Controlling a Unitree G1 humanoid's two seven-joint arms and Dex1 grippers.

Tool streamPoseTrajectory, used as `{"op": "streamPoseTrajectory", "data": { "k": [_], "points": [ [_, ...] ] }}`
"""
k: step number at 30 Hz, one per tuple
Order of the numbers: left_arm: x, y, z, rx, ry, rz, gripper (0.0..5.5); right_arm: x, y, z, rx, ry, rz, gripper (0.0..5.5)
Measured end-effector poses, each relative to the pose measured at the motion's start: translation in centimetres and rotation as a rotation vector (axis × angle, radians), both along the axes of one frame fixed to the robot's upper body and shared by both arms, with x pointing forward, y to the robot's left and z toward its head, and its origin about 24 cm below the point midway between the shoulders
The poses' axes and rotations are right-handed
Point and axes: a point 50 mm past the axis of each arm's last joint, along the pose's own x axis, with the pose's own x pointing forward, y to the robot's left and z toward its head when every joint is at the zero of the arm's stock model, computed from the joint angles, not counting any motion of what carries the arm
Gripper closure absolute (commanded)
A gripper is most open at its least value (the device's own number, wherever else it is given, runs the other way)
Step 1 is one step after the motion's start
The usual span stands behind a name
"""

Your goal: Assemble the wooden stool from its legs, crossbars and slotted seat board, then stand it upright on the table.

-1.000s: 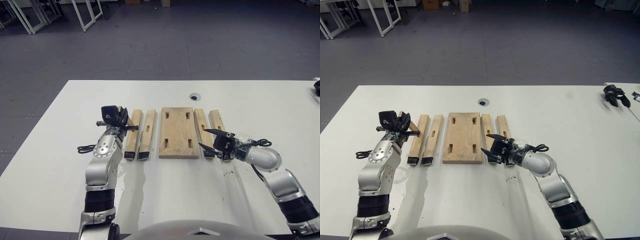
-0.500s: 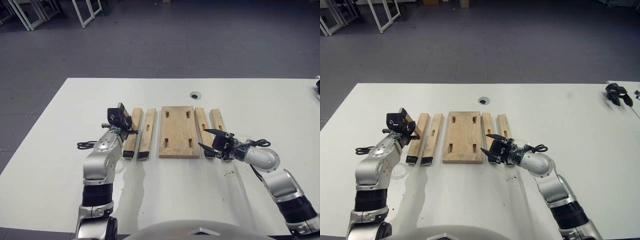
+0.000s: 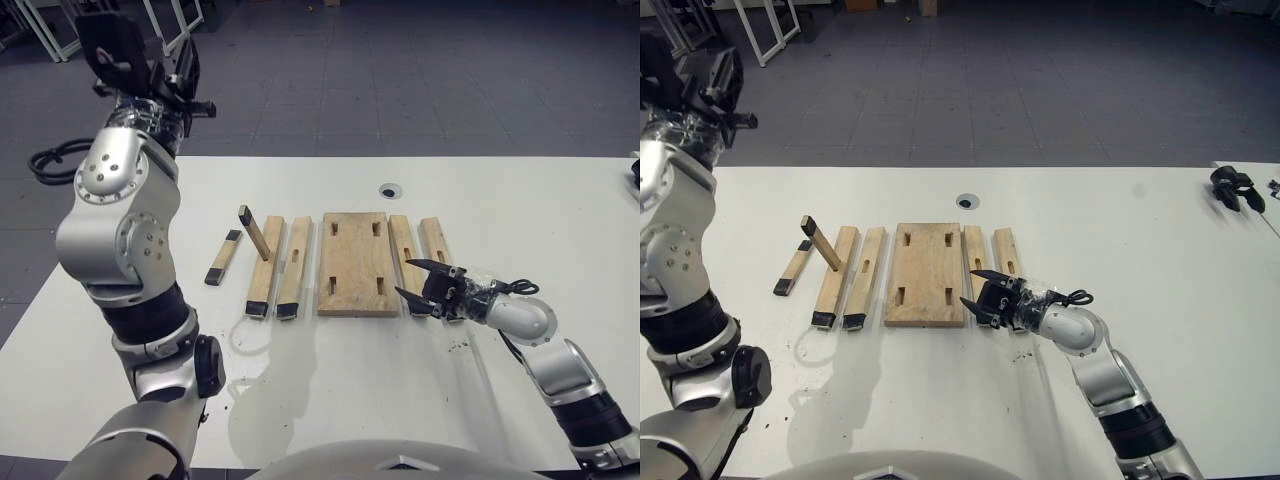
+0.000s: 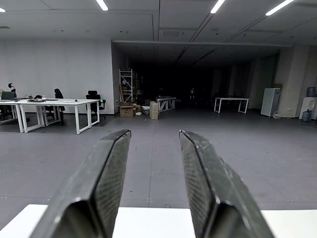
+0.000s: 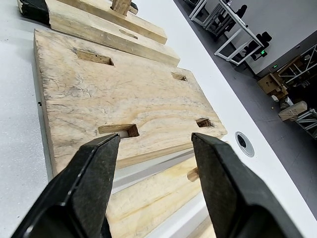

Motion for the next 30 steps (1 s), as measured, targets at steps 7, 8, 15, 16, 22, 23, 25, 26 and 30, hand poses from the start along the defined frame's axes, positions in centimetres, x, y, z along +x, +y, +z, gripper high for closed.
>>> {"op": "streamPoseTrajectory", "data": {
  "k": [7, 8, 15, 16, 22, 23, 25, 26, 30],
  "points": [
    [1.5, -0.7, -11.0, -0.058, 0.393, -0.081, 3.69, 0.0, 0.1, 0.0, -0.002, 0.0, 0.001, 2.85],
    [1.1, -0.6, -13.9, -0.083, 0.492, -0.09, 3.69, 0.0, 0.1, -0.1, -0.004, 0.0, 0.002, 2.85],
    [0.0, 1.0, -18.0, -0.095, 0.593, -0.07, 3.69, 0.1, 0.0, -0.3, -0.014, -0.004, -0.011, 2.85],
    [0.3, 0.9, -16.6, -0.059, 0.537, -0.073, 3.69, 0.1, 0.0, -0.3, -0.014, -0.005, -0.013, 2.85],
    [0.7, -1.0, -7.4, -0.039, 0.209, -0.17, 3.69, 0.0, 0.1, -0.5, -0.009, -0.003, -0.019, 2.85],
    [1.2, -0.9, -6.0, -0.037, 0.174, -0.169, 3.69, -0.1, 0.1, -0.5, -0.009, -0.001, -0.02, 2.85],
    [2.4, -0.1, -3.6, -0.021, 0.113, -0.14, 3.69, -0.1, 0.1, -0.6, -0.012, -0.003, -0.022, 2.85],
    [3.0, 0.3, -3.2, -0.016, 0.102, -0.132, 3.69, -0.1, 0.1, -0.6, -0.012, -0.003, -0.021, 2.85],
    [4.7, 1.0, -7.8, -0.024, 0.25, -0.12, 3.69, -0.1, 0.1, -0.5, -0.013, -0.005, -0.021, 2.85]
  ]
}}
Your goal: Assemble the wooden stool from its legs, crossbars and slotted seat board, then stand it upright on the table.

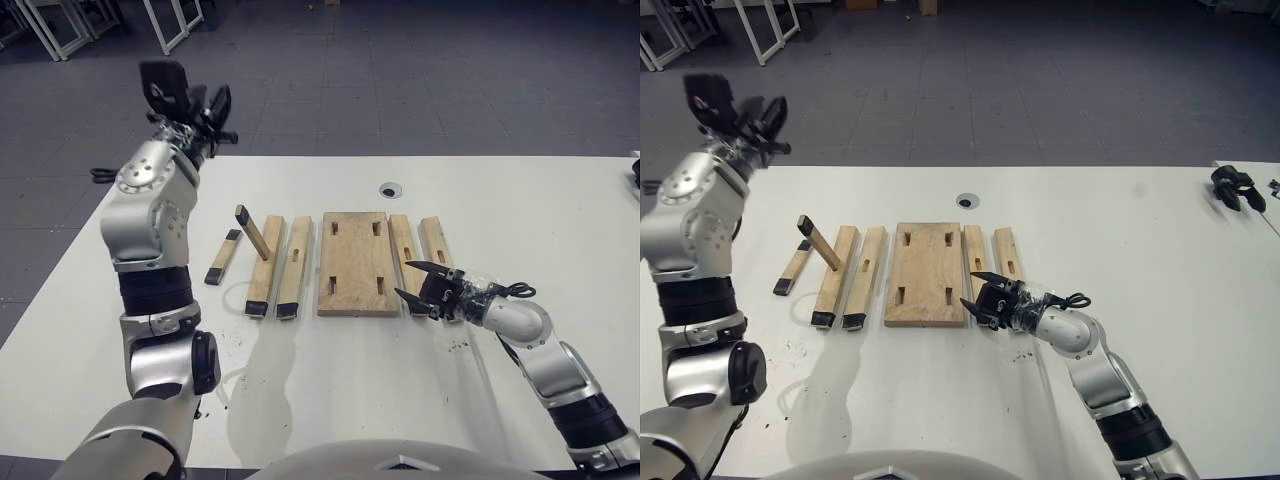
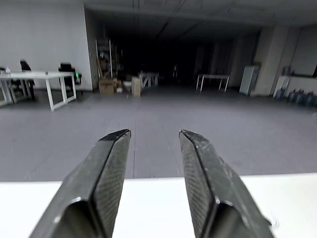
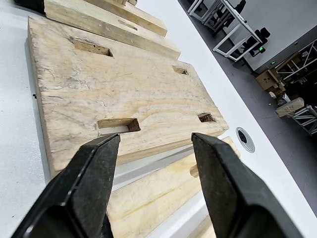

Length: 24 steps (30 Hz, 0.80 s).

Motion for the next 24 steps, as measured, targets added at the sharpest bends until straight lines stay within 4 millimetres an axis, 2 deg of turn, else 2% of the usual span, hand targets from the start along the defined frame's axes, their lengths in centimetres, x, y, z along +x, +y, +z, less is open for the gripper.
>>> {"op": "streamPoseTrajectory", "data": {
  "k": [2, 4, 6, 9, 11, 13, 17, 18, 19, 20, 22, 24],
  "points": [
    [-0.3, -1.0, -5.3, -0.004, 0.159, -0.032, 3.69, 0.0, 0.0, 0.0, 0.0, -0.001, -0.001, 2.85],
    [-0.4, -1.8, -6.9, 0.017, 0.16, -0.063, 3.69, 0.0, 0.0, 0.0, 0.0, 0.0, 0.0, 2.85],
    [-0.3, -1.8, -7.6, 0.036, 0.15, -0.056, 3.69, 0.0, 0.0, 0.0, 0.0, 0.0, 0.0, 2.85],
    [-0.4, -0.6, -7.6, 0.06, 0.136, -0.01, 3.69, 0.0, 0.0, 0.0, 0.0, 0.0, 0.0, 2.85],
    [-0.8, 0.3, -6.8, 0.107, 0.107, 0.037, 3.69, -0.1, 0.0, -0.1, -0.001, 0.002, 0.0, 2.85],
    [-1.6, -0.1, -6.1, 0.183, 0.085, 0.052, 3.69, -0.2, 0.0, -0.2, -0.001, 0.007, 0.0, 2.85],
    [-3.2, -3.4, 0.3, 0.276, -0.186, 0.001, 3.69, -0.2, -0.1, -0.2, -0.004, 0.003, -0.006, 2.85],
    [-3.9, -4.0, 1.6, 0.291, -0.24, -0.002, 3.69, -0.3, -0.1, -0.2, -0.006, 0.004, -0.007, 2.85],
    [-4.5, -4.2, 2.0, 0.302, -0.259, 0.006, 3.69, -0.3, -0.1, -0.2, -0.007, 0.004, -0.007, 2.85],
    [-5.3, -4.3, 1.9, 0.312, -0.251, 0.009, 3.49, -0.3, -0.1, -0.2, -0.007, 0.004, -0.006, 2.85],
    [-6.8, -4.4, 0.2, 0.315, -0.175, 0.003, 3.21, -0.4, 0.0, -0.2, -0.005, 0.001, -0.003, 2.85],
    [-8.9, -4.2, -2.3, 0.312, -0.075, -0.002, 2.9, -0.6, 0.0, -0.3, -0.005, 0.007, -0.004, 2.85]
  ]
}}
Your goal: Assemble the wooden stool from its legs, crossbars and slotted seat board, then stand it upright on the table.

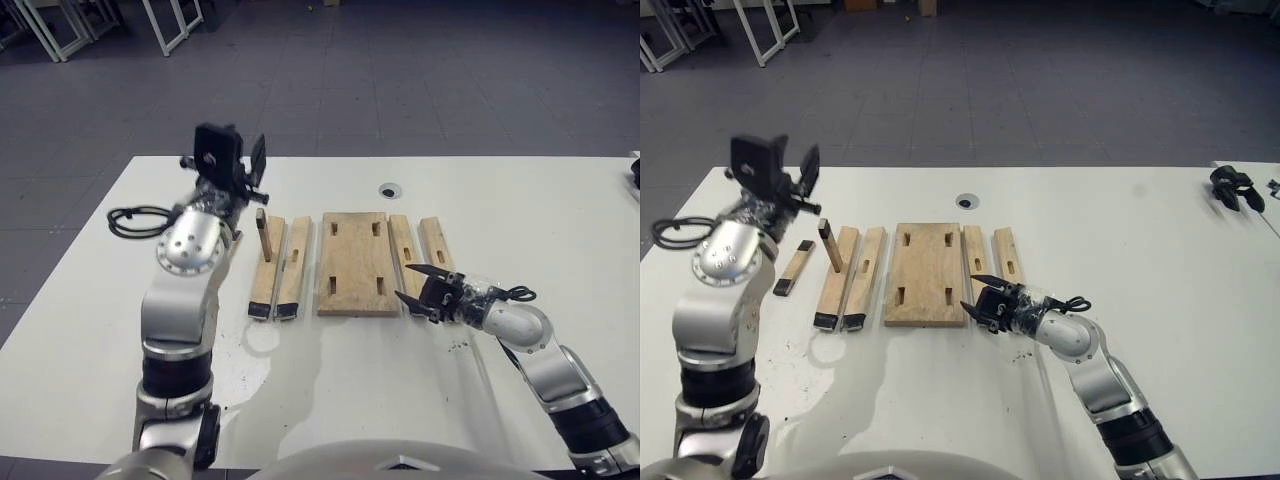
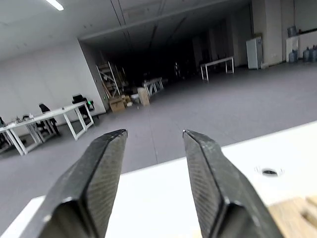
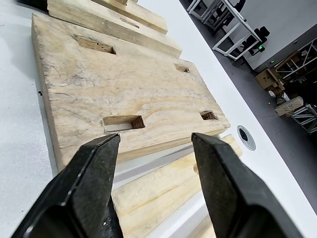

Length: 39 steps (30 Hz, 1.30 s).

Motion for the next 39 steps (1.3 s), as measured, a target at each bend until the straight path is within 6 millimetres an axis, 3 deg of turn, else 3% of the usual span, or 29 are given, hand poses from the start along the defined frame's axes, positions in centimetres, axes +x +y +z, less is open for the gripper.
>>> {"op": "streamPoseTrajectory", "data": {
  "k": [3, 8, 15, 21, 26, 31, 33, 35, 37, 39],
  "points": [
    [-3.4, 0.6, -4.0, -0.026, 0.179, 0.039, 2.53, -0.1, 0.0, -0.1, 0.0, 0.001, -0.002, 2.85],
    [-6.9, 0.4, -7.6, -0.122, 0.373, 0.069, 2.53, -0.1, 0.0, 0.1, 0.001, -0.004, -0.005, 2.85],
    [-7.7, 1.6, -12.6, -0.154, 0.546, 0.136, 2.53, 0.0, -0.1, 0.1, 0.001, -0.005, -0.006, 2.85],
    [-7.9, 1.8, -14.5, -0.174, 0.593, 0.14, 2.67, 0.0, -0.1, 0.1, 0.0, -0.004, -0.007, 2.85],
    [-7.1, 2.0, -14.6, -0.188, 0.582, 0.133, 3.36, 0.3, -0.3, 0.0, 0.043, 0.039, -0.07, 2.65],
    [-5.4, 3.1, -14.1, -0.314, 0.54, 0.095, 3.44, 1.7, -0.4, 1.0, 0.414, 0.271, -0.236, 1.78],
    [-4.1, 3.8, -12.4, -0.374, 0.465, 0.042, 3.44, 2.5, -0.1, 2.2, 0.533, 0.332, -0.243, 1.5],
    [-2.2, 4.2, -9.2, -0.452, 0.31, -0.049, 3.44, 3.4, 0.5, 3.4, 0.634, 0.411, -0.228, 1.18],
    [-1.2, 3.3, -5.9, -0.603, 0.186, -0.236, 3.44, 3.5, 0.9, 4.1, 0.75, 0.546, -0.192, 1.05],
    [-1.4, 1.8, -4.7, -0.745, 0.2, -0.455, 3.44, 3.0, 0.9, 4.3, 0.871, 0.711, -0.155, 1.05]
  ]
}}
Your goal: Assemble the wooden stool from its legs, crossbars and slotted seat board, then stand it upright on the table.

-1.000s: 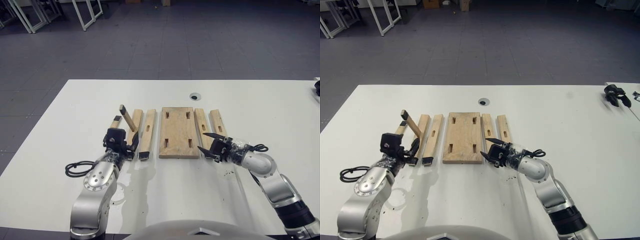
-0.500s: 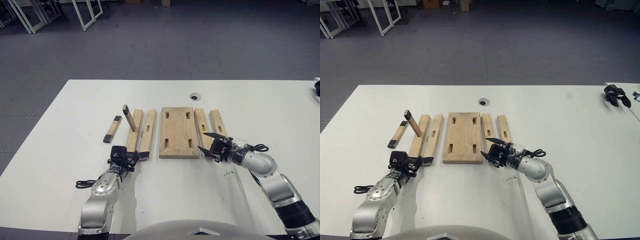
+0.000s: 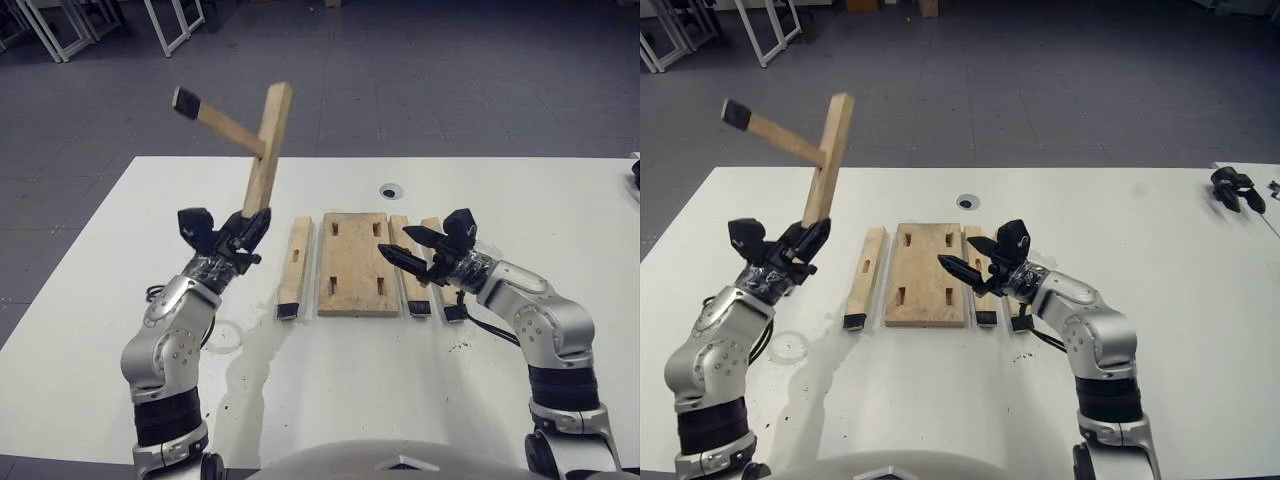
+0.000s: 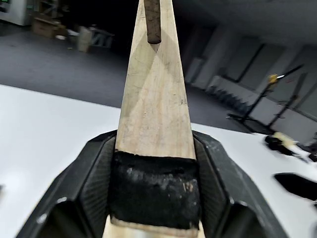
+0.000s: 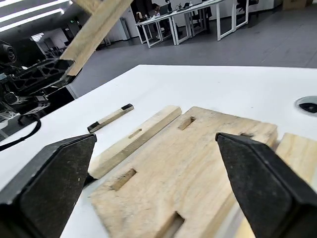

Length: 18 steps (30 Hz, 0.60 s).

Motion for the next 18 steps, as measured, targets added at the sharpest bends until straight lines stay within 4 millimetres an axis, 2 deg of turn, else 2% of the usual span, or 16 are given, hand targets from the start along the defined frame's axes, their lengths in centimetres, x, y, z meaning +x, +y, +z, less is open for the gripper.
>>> {"op": "streamPoseTrajectory", "data": {
  "k": [2, 7, 12, 17, 18],
  "points": [
    [-0.5, -1.0, 0.3, -0.103, 0.008, -0.14, 3.44, -0.3, 0.2, 1.1, 0.13, 0.068, 0.081, 1.05],
    [-1.8, -2.5, 1.9, -0.225, -0.008, -0.43, 3.44, -1.5, 1.1, 3.8, 0.351, 0.147, 0.356, 1.05],
    [-3.0, -3.3, 2.8, -0.241, 0.011, -0.648, 3.44, -0.9, 1.6, 5.5, 0.426, 0.148, 0.44, 1.05],
    [-3.8, -3.6, 2.3, -0.181, 0.067, -0.738, 3.44, -0.2, 2.4, 6.9, 0.445, 0.129, 0.491, 1.05],
    [-3.8, -3.6, 2.3, -0.174, 0.071, -0.746, 3.44, -0.3, 2.4, 6.9, 0.454, 0.129, 0.498, 1.24]
  ]
}}
